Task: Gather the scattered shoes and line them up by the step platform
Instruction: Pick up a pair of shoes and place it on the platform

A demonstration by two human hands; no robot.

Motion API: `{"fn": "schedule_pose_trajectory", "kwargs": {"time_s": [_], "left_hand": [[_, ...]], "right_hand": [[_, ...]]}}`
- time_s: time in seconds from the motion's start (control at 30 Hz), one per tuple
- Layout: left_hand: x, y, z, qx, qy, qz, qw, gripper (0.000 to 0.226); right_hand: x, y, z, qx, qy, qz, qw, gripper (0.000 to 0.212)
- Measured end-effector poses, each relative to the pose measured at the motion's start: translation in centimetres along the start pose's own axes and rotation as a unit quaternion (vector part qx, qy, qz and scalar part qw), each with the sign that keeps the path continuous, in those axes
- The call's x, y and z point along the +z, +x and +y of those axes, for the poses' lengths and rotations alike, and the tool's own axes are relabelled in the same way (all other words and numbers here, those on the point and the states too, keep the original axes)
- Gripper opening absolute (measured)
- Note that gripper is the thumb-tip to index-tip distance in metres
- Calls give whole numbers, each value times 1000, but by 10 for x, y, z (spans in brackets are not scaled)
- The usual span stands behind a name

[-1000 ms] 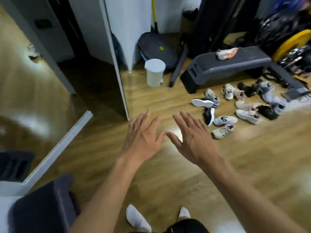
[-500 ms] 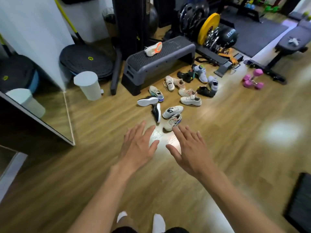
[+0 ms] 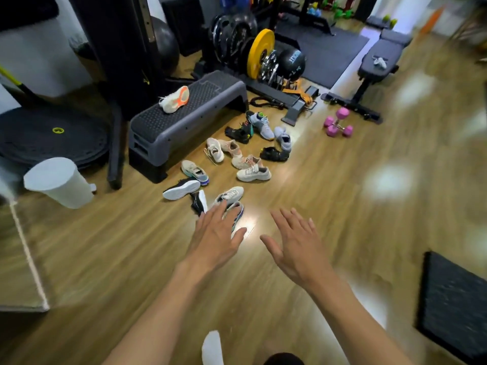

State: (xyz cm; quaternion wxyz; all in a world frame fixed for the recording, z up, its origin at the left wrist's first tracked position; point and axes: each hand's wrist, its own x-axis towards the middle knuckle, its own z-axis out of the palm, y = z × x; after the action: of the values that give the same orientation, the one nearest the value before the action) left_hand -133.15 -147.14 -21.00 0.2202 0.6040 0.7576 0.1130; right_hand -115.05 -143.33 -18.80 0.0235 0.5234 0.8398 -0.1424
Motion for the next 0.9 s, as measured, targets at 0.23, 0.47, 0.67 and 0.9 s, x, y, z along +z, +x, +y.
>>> {"fn": "schedule_pose_trajectory", "kwargs": {"time_s": [0.23,0.47,0.67,0.9], "left_hand": [[12,132,56,37,-16,-26,999,55],[35,260,119,-16,-25,-31,999,55],[43,348,139,-74,-43,-11,996,55],[80,451,106,-181,-101,-35,978,54]], "right_hand": [[-21,88,80,49,29,0,998,63],[-49,203,185,38,42,-20,998,62],[-69,311,244,-4,22,-44,999,63],[-45,441,261,-57,-1,-100,993,63]]}}
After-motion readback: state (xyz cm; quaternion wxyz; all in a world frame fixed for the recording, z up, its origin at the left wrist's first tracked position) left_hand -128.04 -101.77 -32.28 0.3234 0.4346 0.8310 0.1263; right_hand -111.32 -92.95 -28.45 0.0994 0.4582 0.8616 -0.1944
